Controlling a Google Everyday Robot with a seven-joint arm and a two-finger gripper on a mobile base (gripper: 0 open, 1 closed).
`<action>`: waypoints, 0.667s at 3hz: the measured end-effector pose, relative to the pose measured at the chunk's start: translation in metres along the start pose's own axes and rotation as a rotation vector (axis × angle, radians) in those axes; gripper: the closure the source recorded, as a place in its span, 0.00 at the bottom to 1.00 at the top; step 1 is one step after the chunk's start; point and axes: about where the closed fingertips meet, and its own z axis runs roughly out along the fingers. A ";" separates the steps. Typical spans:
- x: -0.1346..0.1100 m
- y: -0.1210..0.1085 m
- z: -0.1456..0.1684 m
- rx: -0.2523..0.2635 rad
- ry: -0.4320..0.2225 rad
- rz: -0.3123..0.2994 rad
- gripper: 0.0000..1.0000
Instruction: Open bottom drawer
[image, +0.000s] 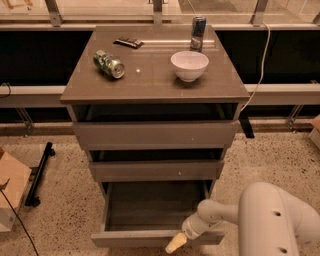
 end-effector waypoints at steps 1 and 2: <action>0.010 0.011 0.005 -0.009 -0.025 0.062 0.00; 0.010 0.011 0.004 -0.009 -0.025 0.062 0.00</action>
Offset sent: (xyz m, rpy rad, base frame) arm -0.1049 0.0107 -0.0046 0.0974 0.1103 -0.3466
